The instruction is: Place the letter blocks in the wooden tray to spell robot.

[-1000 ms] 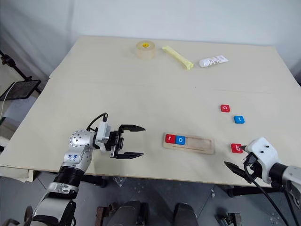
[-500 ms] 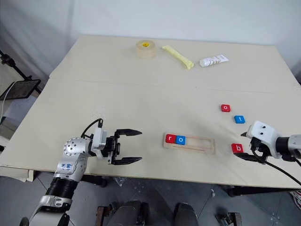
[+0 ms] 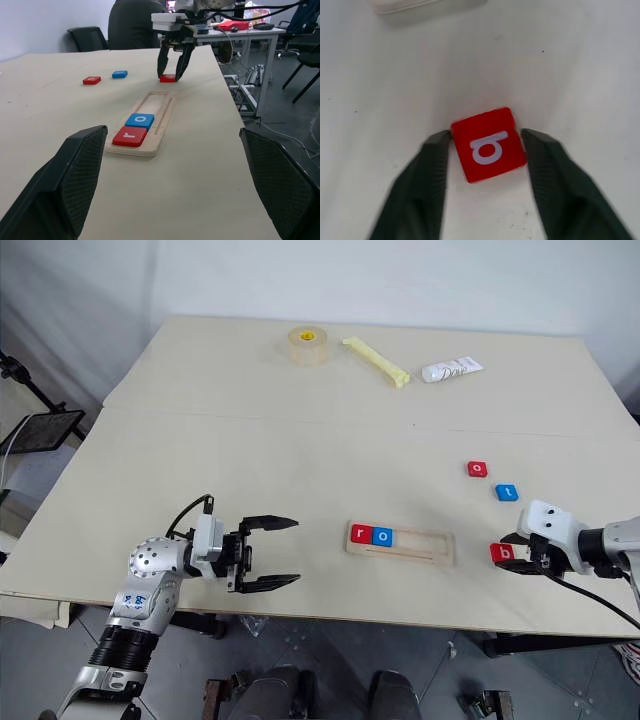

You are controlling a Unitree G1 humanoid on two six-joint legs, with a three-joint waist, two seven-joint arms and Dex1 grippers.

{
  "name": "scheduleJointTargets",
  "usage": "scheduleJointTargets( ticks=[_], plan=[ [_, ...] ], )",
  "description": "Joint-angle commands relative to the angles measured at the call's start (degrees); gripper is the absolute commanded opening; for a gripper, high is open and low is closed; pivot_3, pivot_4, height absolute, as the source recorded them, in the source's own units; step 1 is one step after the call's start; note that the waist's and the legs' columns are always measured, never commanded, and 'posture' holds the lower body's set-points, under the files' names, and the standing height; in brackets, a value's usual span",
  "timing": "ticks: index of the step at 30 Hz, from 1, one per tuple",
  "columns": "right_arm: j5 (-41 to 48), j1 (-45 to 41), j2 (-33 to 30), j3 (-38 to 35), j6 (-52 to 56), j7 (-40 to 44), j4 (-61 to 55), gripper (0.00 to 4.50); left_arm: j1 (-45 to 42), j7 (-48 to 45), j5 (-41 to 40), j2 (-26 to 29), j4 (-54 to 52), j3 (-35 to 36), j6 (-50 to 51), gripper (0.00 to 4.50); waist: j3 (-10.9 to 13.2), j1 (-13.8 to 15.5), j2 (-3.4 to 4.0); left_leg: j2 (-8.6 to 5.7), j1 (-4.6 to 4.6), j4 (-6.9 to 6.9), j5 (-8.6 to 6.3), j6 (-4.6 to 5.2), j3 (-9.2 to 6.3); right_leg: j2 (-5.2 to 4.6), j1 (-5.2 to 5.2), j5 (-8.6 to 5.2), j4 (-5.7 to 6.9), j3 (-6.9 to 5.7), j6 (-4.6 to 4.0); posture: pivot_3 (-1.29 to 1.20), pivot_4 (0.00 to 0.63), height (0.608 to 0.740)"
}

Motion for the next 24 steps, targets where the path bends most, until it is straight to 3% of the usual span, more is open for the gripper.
scheduleJointTargets(
  ticks=[1, 5, 9, 14, 17, 24],
  plan=[
    [0.4, 1.7, 0.1, -1.4, 2.0, -1.1, -2.1, 1.46, -1.1, -0.1, -0.8, 0.0, -0.3, 0.0, -0.4, 4.5, 0.0, 0.0, 0.0, 0.0, 0.0, 0.0, 0.0, 0.0, 0.0, 0.0, 0.0, 0.0, 0.0, 0.0, 0.0, 0.0, 0.15, 0.74],
    [2.0, 2.3, -0.1, -3.6, 6.3, -3.0, -7.0, 1.46, -2.4, -0.5, -0.7, -0.2, 1.3, 0.0, -0.8, 4.5, 0.0, 0.0, 0.0, 0.0, 0.0, 0.0, 0.0, -0.01, 0.0, 0.0, -0.01, 0.0, 0.0, 0.0, 0.0, 0.0, 0.15, 0.74],
    [5.9, 3.5, -1.3, -7.7, 19.1, -6.5, -20.0, 1.46, -3.6, -1.4, -0.7, -0.5, 2.8, -0.5, -1.3, 4.5, 0.0, 0.0, 0.12, 0.0, -0.04, -0.01, -0.01, -0.02, 0.03, 0.0, -0.11, 0.0, 0.03, 0.02, 0.0, 0.0, 0.15, 0.74],
    [8.0, 1.7, -4.6, -4.9, 34.3, -5.4, -31.2, 1.46, -5.3, -2.9, -0.5, -0.8, 5.4, -0.7, -2.2, 4.5, 0.0, 0.2, 0.12, -0.01, -0.08, -0.01, -0.01, -0.02, 0.0, -0.01, -0.13, 0.0, 0.03, 0.02, 0.0, 0.0, 0.15, 0.74],
    [9.0, 1.3, -3.8, -5.3, 36.9, -6.4, -34.3, 1.46, -5.6, -3.3, -0.5, -0.9, 5.9, -0.7, -2.4, 4.5, 0.0, 0.3, 0.12, -0.04, -0.09, -0.01, -0.02, -0.02, -0.15, -0.03, -0.11, 0.0, 0.03, 0.0, -0.01, 0.0, 0.15, 0.74],
    [6.9, -7.0, 2.7, 7.9, 44.7, -9.9, -44.2, 1.46, -7.4, -5.8, 0.0, -1.3, 9.6, -0.9, -5.6, 4.5, 0.0, -0.2, 0.12, 0.02, -0.11, -0.01, -0.01, -0.09, -0.15, 0.03, -0.16, 0.0, 0.03, -0.03, -0.01, 0.0, 0.15, 0.74]
  ],
)
